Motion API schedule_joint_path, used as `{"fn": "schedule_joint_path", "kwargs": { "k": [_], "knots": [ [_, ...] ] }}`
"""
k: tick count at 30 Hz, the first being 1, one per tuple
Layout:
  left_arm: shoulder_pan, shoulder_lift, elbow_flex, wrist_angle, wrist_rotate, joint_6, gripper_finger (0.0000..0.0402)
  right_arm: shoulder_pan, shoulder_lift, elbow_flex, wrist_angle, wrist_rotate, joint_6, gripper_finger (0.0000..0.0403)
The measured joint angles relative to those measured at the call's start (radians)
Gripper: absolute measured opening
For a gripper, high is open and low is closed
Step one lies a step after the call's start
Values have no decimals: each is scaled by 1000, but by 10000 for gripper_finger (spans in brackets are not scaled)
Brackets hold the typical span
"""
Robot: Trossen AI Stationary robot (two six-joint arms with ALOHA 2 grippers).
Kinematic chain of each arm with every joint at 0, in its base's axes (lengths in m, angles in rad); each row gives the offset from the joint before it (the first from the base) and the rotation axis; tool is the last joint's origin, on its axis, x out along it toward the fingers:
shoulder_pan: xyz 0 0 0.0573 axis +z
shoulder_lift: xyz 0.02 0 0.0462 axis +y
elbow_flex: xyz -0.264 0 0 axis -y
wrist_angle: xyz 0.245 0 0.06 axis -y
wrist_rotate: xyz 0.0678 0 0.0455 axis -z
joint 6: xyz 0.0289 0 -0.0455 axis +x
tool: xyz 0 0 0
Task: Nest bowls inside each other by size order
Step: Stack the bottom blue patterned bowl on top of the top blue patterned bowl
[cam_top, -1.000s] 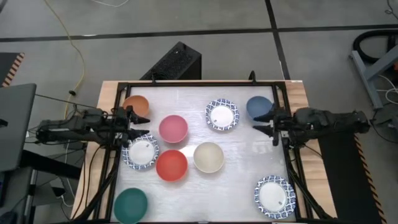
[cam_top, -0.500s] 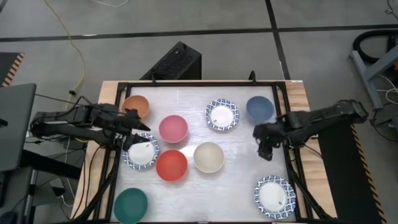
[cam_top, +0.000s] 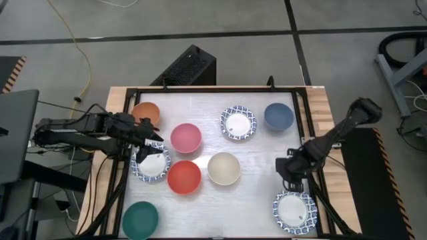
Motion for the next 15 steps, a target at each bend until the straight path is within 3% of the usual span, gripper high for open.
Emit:
{"fn": "schedule_joint_path", "kwargs": {
  "k": [15],
  "knots": [
    [0, 0, 0, -1, -1, -4, 254, 95, 186, 0, 137, -3, 75, 203]
  ]
}}
